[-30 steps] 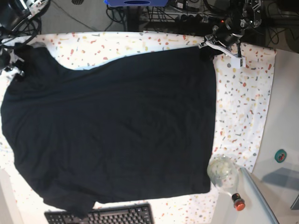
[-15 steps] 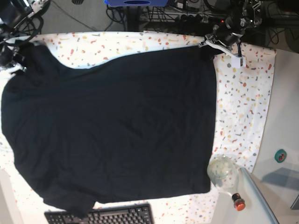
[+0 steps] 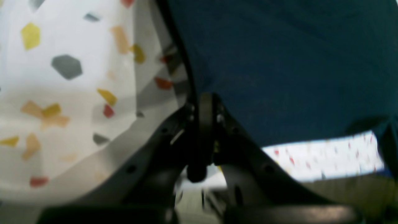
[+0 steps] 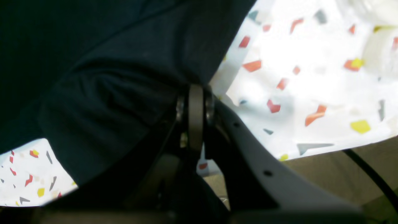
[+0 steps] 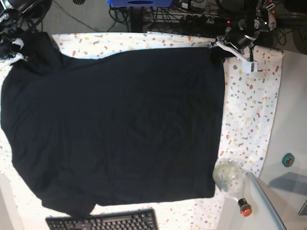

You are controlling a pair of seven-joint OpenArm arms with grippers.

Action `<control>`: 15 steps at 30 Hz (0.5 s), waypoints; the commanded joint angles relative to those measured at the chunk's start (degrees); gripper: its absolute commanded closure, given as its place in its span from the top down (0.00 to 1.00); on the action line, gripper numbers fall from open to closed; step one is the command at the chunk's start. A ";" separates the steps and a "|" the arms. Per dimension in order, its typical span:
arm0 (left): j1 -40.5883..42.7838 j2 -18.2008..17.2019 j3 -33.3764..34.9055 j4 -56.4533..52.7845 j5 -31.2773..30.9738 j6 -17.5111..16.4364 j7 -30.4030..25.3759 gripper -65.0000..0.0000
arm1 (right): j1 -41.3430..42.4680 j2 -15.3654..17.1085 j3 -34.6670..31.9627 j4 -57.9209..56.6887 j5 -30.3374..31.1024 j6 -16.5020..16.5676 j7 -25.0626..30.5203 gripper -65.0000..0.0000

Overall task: Layout the t-shirt on the table in an organized manner, then fold the t-shirt properly
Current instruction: 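Drag both held corners away from the hem to straighten the shirt, then pull the held edge with both grippers toward the hem, smoothing it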

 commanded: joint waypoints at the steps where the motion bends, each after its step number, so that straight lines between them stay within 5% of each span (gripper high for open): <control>1: -0.12 -0.30 -1.87 1.63 -0.55 -0.39 0.45 0.00 | 0.19 0.94 0.08 1.12 0.64 0.28 0.81 0.00; 15: 1.11 -0.03 -3.80 9.55 -0.64 -0.30 6.25 0.00 | -2.18 -0.82 0.08 11.23 0.55 0.28 -8.24 0.00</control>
